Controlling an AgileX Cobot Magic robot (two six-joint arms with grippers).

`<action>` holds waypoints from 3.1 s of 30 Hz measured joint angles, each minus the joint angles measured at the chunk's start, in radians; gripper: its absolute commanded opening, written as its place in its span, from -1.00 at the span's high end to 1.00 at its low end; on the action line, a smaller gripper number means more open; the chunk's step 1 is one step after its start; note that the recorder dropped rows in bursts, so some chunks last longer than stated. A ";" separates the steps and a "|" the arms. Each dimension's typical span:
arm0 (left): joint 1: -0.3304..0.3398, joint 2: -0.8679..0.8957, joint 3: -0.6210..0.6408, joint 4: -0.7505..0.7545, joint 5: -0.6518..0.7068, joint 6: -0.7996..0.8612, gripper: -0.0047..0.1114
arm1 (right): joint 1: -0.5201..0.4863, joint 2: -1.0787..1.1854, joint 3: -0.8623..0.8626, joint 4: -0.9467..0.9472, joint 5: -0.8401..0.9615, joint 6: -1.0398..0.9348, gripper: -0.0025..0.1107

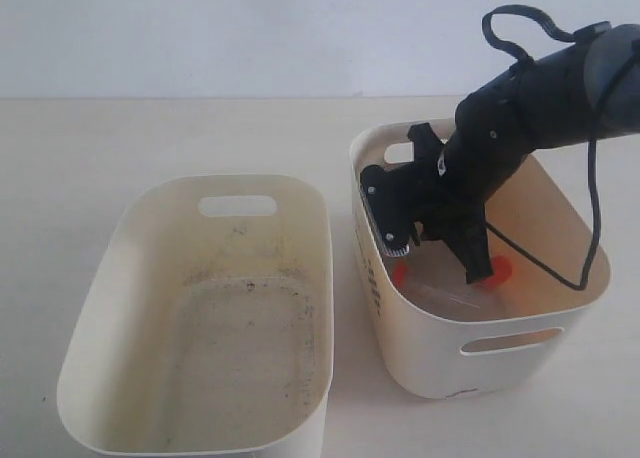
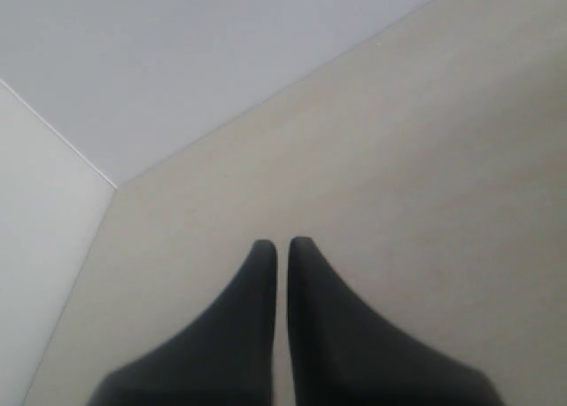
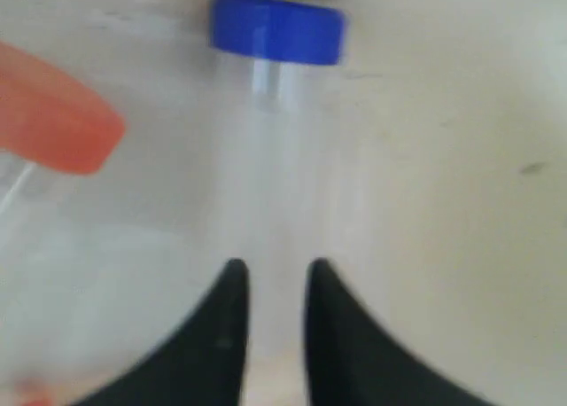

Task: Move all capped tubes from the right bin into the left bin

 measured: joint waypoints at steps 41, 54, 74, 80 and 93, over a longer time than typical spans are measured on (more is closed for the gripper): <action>0.000 0.000 0.000 0.000 0.000 0.000 0.85 | -0.005 0.012 0.007 -0.188 -0.063 0.278 -0.09; 0.000 0.000 0.000 0.000 0.000 0.000 0.85 | -0.005 0.018 0.009 -0.190 -0.070 0.278 0.89; 0.000 0.000 0.000 0.000 0.000 0.000 0.85 | -0.005 -0.061 0.007 -0.181 0.045 0.330 0.96; 0.000 0.000 0.000 0.000 0.000 0.000 0.85 | -0.005 -0.154 0.007 -0.156 0.092 0.337 0.96; 0.000 0.000 0.000 0.000 0.000 0.000 0.85 | -0.005 -0.085 0.007 0.080 0.053 0.216 0.35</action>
